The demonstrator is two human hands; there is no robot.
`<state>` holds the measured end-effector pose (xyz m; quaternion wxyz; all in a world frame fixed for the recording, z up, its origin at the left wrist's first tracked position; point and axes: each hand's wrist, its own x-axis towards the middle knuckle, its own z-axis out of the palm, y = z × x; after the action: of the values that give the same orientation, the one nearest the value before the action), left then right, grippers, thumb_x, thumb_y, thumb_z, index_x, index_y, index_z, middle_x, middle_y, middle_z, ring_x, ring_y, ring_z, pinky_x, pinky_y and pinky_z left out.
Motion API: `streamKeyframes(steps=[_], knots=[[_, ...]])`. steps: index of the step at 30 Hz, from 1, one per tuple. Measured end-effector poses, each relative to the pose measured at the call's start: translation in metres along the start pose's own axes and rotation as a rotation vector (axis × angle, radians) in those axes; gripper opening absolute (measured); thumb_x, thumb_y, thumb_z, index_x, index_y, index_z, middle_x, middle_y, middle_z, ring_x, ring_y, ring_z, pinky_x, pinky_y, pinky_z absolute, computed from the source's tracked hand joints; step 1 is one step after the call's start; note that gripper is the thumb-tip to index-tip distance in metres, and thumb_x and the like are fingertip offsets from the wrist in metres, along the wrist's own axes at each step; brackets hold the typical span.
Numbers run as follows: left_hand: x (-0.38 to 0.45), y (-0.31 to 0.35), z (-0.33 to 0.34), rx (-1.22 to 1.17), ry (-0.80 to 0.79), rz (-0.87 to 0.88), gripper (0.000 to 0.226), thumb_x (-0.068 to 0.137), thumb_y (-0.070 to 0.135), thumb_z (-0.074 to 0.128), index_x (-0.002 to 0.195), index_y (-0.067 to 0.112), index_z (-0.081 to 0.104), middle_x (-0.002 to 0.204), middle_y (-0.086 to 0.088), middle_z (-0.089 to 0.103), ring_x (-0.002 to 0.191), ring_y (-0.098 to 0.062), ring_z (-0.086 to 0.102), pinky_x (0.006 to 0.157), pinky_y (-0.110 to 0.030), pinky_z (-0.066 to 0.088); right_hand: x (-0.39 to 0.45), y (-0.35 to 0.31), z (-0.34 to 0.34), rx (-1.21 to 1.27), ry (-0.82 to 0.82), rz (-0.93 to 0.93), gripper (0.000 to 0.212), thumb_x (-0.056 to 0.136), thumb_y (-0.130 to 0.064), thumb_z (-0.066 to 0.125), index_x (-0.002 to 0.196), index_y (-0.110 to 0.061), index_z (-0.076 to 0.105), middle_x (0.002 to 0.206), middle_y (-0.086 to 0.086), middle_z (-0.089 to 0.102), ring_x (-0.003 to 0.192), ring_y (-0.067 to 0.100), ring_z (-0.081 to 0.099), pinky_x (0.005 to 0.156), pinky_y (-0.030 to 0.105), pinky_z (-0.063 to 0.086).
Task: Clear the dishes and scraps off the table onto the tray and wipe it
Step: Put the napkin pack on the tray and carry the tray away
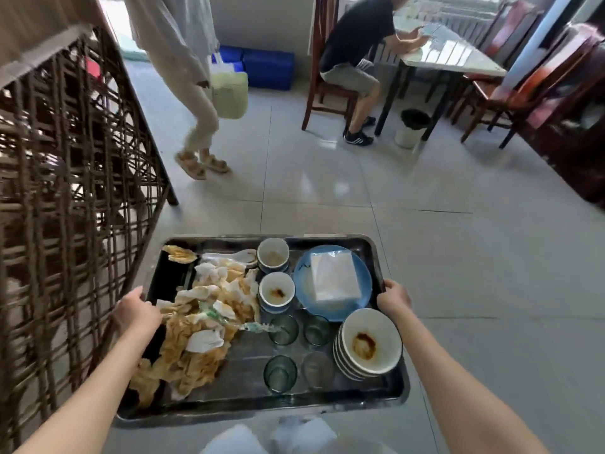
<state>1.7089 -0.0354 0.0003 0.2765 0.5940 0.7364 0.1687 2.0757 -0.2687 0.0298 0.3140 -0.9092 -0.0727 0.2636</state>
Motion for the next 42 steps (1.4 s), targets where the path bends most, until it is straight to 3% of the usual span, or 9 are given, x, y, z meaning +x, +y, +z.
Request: streamKeyframes(steps=[12,17,21,26,30,32,36,40,42], knots=[[0.143,0.114,0.043,0.033,0.067,-0.017,0.031,0.083,-0.008,0.05,0.112,-0.01,0.061,0.11,-0.032,0.061,0.105,-0.044,0.055,0.093,-0.047,0.043,0.162,-0.159,0.047,-0.055,-0.043,-0.047,0.036,0.089,-0.001,0.046,0.119,-0.014,0.06,0.115,0.012,0.064,0.103,0.032,0.057,0.084,0.031,0.044],[0.217,0.154,0.044,0.004,0.116,-0.031,0.035,0.082,-0.009,0.052,0.116,-0.008,0.06,0.111,-0.033,0.061,0.106,-0.046,0.055,0.09,-0.043,0.042,0.208,-0.221,0.092,-0.036,-0.067,-0.071,0.032,0.084,0.003,0.045,0.107,-0.009,0.064,0.109,0.016,0.065,0.098,0.034,0.058,0.088,0.041,0.047],[0.287,0.194,0.04,-0.01,0.136,0.012,0.029,0.08,-0.012,0.054,0.106,-0.008,0.065,0.097,-0.033,0.065,0.093,-0.045,0.059,0.072,-0.037,0.039,0.249,-0.281,0.133,-0.019,-0.047,-0.064,0.033,0.083,0.001,0.048,0.108,-0.011,0.065,0.111,0.016,0.066,0.101,0.035,0.059,0.088,0.038,0.047],[0.381,0.239,0.04,0.047,0.12,0.052,0.028,0.079,-0.012,0.052,0.101,-0.006,0.066,0.092,-0.032,0.064,0.092,-0.046,0.059,0.071,-0.037,0.038,0.297,-0.355,0.169,-0.005,-0.02,-0.051,0.031,0.085,0.002,0.05,0.11,-0.006,0.064,0.113,0.019,0.064,0.097,0.034,0.058,0.088,0.039,0.045],[0.451,0.282,0.05,0.04,0.118,0.061,0.025,0.077,-0.012,0.053,0.094,-0.003,0.068,0.086,-0.031,0.066,0.087,-0.044,0.06,0.069,-0.035,0.038,0.339,-0.415,0.189,-0.074,-0.034,-0.03,0.037,0.088,-0.002,0.048,0.121,-0.011,0.06,0.121,0.014,0.062,0.109,0.032,0.056,0.085,0.031,0.043],[0.485,0.307,0.059,0.061,0.099,0.066,0.023,0.076,-0.013,0.052,0.09,-0.004,0.068,0.085,-0.032,0.065,0.086,-0.046,0.06,0.073,-0.041,0.042,0.369,-0.443,0.2,-0.055,-0.054,-0.026,0.032,0.088,-0.006,0.049,0.116,-0.014,0.063,0.117,0.013,0.063,0.105,0.032,0.058,0.08,0.029,0.042],[0.552,0.36,0.086,0.103,0.113,0.078,0.022,0.075,-0.013,0.054,0.091,-0.005,0.068,0.086,-0.034,0.064,0.088,-0.047,0.059,0.075,-0.043,0.043,0.436,-0.499,0.22,0.068,-0.065,-0.009,0.025,0.086,-0.006,0.05,0.104,-0.012,0.066,0.11,0.016,0.066,0.101,0.033,0.059,0.086,0.035,0.046],[0.619,0.42,0.121,0.089,0.09,0.062,0.023,0.078,-0.01,0.054,0.095,-0.003,0.068,0.092,-0.03,0.066,0.09,-0.043,0.059,0.074,-0.039,0.041,0.514,-0.564,0.229,0.038,-0.035,-0.013,0.024,0.086,-0.005,0.048,0.096,-0.015,0.067,0.104,0.013,0.067,0.082,0.02,0.054,0.072,0.025,0.038],[0.651,0.453,0.137,0.086,0.085,0.046,0.024,0.079,-0.009,0.054,0.098,-0.002,0.068,0.094,-0.029,0.066,0.092,-0.042,0.059,0.077,-0.039,0.042,0.554,-0.599,0.231,-0.008,-0.013,-0.018,0.027,0.086,-0.005,0.048,0.1,-0.015,0.068,0.106,0.013,0.067,0.084,0.02,0.052,0.073,0.025,0.037]])
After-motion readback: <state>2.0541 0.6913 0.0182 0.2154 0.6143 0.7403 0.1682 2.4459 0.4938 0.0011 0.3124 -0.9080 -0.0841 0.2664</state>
